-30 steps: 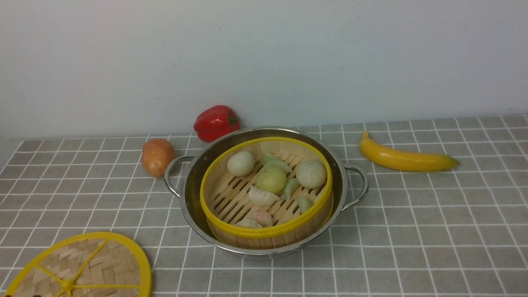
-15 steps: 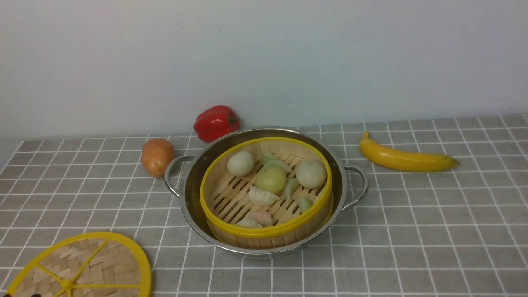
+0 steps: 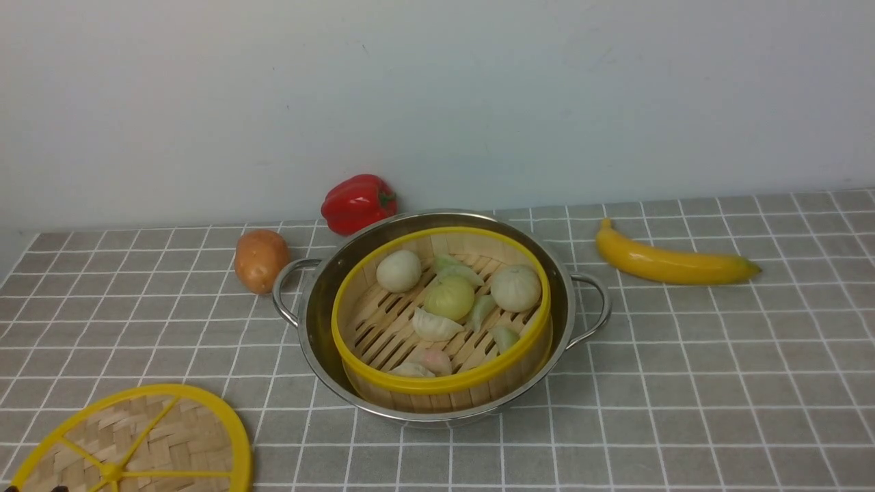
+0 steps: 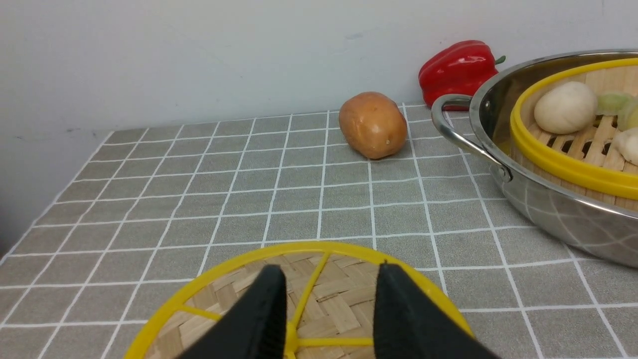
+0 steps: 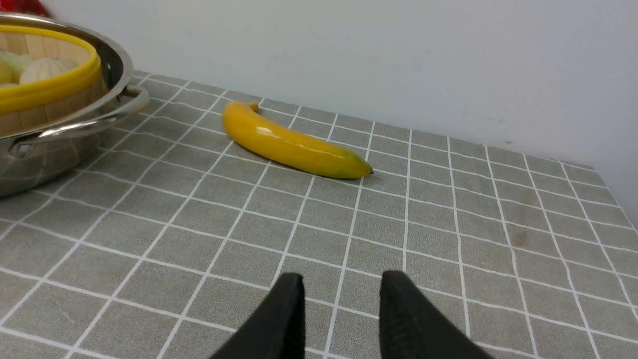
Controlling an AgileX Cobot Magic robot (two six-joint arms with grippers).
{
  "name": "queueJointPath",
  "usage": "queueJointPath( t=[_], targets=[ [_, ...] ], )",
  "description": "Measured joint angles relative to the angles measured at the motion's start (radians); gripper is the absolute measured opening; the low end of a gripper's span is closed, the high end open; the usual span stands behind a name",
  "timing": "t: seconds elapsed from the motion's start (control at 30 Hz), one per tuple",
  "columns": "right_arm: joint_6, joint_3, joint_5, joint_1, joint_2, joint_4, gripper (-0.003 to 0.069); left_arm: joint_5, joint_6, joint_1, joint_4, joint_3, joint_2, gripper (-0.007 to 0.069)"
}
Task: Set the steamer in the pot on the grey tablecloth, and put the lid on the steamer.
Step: 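Grasp the bamboo steamer lid lying on the table by its centre knob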
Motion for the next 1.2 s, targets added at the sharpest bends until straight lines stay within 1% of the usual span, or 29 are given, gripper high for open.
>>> queueJointPath(
  t=[0.53,0.6,0.7,0.73,0.77,0.87,1.0,1.2],
  targets=[
    [0.0,0.0,0.0,0.0,0.0,0.003,0.024,-0.014,0.0,0.0,0.0,0.0,0.0,0.0243],
    [0.001,0.0,0.0,0.0,0.0,0.003,0.024,-0.058,-0.016,0.0,-0.035,0.0,0.0,0.0243],
    [0.001,0.0,-0.001,0.0,0.0,0.003,0.024,-0.185,-0.075,0.0,-0.164,0.0,0.0,0.0243],
    [0.001,0.0,-0.001,0.0,0.0,0.003,0.024,-0.195,-0.086,0.0,-0.175,0.0,0.0,0.0243],
    [0.002,0.0,-0.001,0.0,0.0,0.003,0.024,-0.268,-0.119,0.0,-0.237,0.0,0.0,0.0243],
    [0.002,0.0,-0.001,0.0,0.0,0.003,0.024,-0.38,-0.218,0.0,-0.379,0.0,0.0,0.0243],
    [0.002,0.0,-0.001,0.0,0.0,0.003,0.024,-0.421,-0.266,0.0,-0.422,0.0,0.0,0.0243],
    [0.002,0.0,-0.001,0.0,0.0,0.003,0.024,-0.477,-0.275,0.0,-0.424,0.0,0.0,0.0243]
  ],
)
